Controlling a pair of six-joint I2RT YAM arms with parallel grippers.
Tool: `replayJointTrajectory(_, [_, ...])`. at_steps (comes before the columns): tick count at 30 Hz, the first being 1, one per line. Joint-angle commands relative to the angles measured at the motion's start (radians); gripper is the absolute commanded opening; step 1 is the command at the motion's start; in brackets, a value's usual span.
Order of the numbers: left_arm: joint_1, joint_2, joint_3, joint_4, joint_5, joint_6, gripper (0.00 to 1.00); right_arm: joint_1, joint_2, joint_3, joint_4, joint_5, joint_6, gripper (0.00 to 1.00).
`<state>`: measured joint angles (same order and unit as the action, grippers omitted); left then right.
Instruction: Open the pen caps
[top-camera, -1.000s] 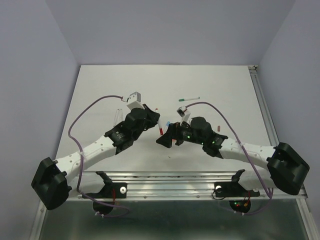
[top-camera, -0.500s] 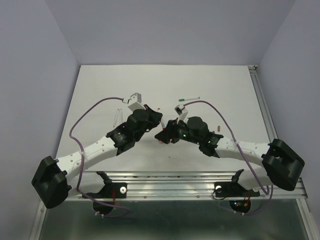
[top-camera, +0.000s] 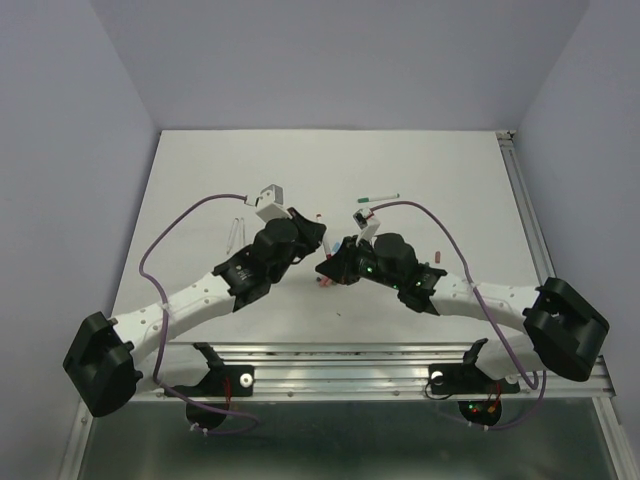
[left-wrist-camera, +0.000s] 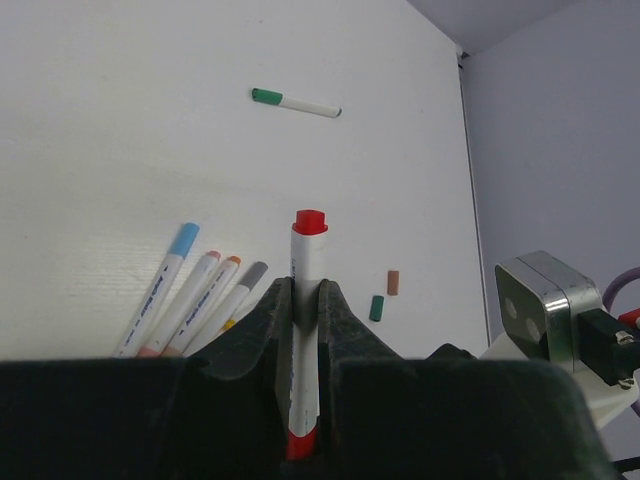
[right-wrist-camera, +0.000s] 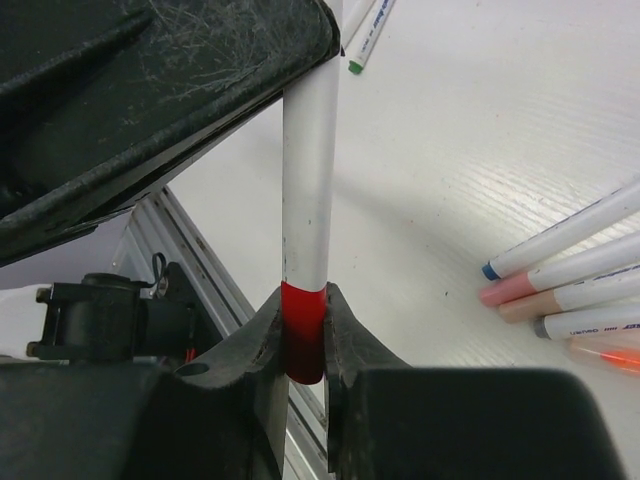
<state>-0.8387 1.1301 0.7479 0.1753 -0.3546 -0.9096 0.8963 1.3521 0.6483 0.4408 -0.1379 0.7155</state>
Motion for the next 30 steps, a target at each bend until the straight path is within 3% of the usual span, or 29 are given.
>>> replayJointTrajectory(1, [-0.002, -0.021, 0.001, 0.073, -0.111, 0.028, 0.00, 0.013, -0.036, 0.030, 0.027, -0.075, 0.001, 0.01])
replayJointTrajectory(4, [0.039, -0.004, -0.002, 0.133, -0.106, 0.083, 0.00, 0.012, -0.077, -0.002, 0.012, -0.156, 0.015, 0.01])
replayJointTrajectory(10, [0.258, 0.084, 0.037, 0.230, -0.072, 0.120, 0.00, 0.033, -0.154, -0.131, 0.029, -0.368, 0.114, 0.01])
replayJointTrajectory(14, [0.339, 0.134, 0.080, 0.237, -0.058, 0.136, 0.00, 0.044, -0.214, -0.234, 0.068, -0.397, 0.174, 0.01])
replayJointTrajectory(19, [0.369, 0.128, 0.110, 0.213, 0.017, 0.241, 0.00, 0.041, -0.301, -0.221, -0.107, -0.209, 0.145, 0.01])
replayJointTrajectory(25, [0.371, 0.152, 0.192, -0.139, -0.026, 0.376, 0.00, -0.015, -0.243, -0.078, -0.407, -0.030, 0.073, 0.01])
replayJointTrajectory(30, [0.372, 0.238, 0.183, -0.278, -0.060, 0.430, 0.00, -0.147, -0.179, 0.019, -0.614, 0.070, -0.007, 0.01])
